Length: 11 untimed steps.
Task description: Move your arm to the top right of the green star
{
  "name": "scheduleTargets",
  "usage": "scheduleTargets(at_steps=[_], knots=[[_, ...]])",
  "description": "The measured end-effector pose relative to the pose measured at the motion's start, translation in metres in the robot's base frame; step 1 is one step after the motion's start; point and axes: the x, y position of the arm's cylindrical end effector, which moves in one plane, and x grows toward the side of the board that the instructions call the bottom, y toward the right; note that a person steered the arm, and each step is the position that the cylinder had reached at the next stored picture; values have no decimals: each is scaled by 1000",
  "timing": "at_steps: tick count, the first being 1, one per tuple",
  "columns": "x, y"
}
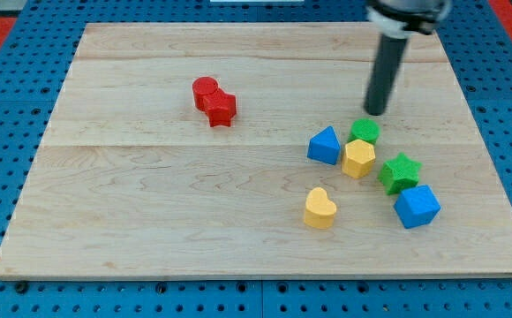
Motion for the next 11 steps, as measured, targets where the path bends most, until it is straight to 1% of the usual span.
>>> scheduleTargets(at_steps=[1, 3, 5, 11], knots=[[0, 26], [0, 36], [0, 70], [1, 77]])
